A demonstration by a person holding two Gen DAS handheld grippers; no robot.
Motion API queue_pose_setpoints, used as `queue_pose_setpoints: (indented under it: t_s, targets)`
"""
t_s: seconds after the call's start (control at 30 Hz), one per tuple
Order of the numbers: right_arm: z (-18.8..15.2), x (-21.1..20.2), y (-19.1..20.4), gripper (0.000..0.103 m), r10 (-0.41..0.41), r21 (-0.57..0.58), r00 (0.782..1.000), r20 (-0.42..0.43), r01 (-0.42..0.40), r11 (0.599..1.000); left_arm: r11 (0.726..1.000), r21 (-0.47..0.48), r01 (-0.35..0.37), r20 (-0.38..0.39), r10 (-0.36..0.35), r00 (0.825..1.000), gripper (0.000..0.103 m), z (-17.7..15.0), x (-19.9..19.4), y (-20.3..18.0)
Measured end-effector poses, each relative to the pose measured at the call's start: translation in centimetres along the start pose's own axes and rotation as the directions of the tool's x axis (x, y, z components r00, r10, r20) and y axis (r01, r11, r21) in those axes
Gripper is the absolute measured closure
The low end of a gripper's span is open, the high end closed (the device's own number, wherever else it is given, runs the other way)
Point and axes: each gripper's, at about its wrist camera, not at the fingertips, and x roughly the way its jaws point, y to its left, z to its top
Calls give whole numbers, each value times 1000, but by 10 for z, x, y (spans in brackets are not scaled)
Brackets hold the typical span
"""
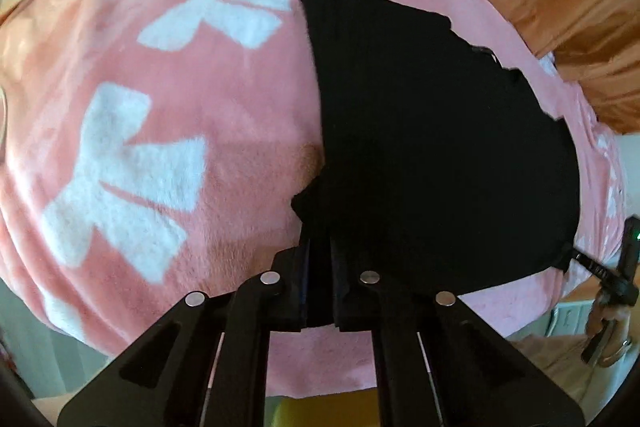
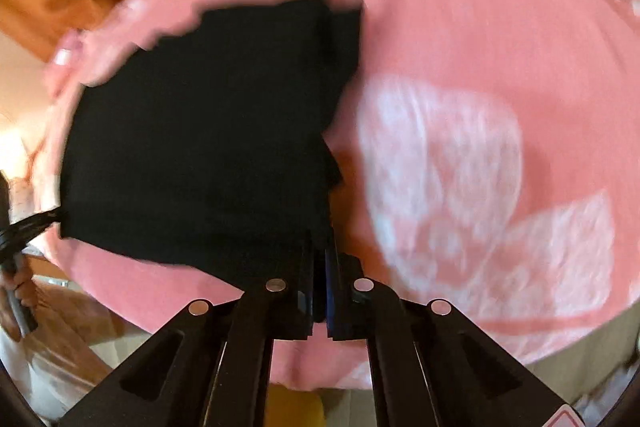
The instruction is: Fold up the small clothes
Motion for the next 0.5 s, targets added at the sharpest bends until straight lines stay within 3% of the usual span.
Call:
queue_pose_setpoints:
  t_s: [0.1,0.2,0.23,0.27,0.3,0.33,0.37,0.43,0.5]
  targets:
    - [7,-5,-2,95,14,26,1000,17,-15,1000,1000,-4,-5,10,5,1000,92,5,-4,-2]
    - [17,-36,-9,83,-8,90,992,126,-4,996,1000,0,6,83,-6,997,83,22,-25,-9]
    - [25,-49,-5,82,-13,75,984,178,-1,997,1000,1,4,113,-4,994,65,31,-30,-14]
    - [35,-58,1,73,-7,51,976,218,-4,999,1000,-3,-19,145,20,989,42,44,-35,-19]
    - [47,-63,7,66,-3,30,969,246,-4,1000,1000,-1,-31,160,30,987,35,53,-36,-25]
    - [61,-64,13,51,-7,10,963,270,4,1000,999,16,-34,170,31,985,35,65,-32,-30]
    - [77,-57,19,43,-13,-18,961,275,19,1000,998,33,-53,176,46,983,34,75,-29,-37]
    - [101,-35,22,43,-56,-40,967,248,68,997,992,31,-124,182,116,976,35,103,-9,-42]
    - [119,-8,18,44,-87,-25,973,215,95,995,990,-11,-140,193,139,971,36,121,11,-37]
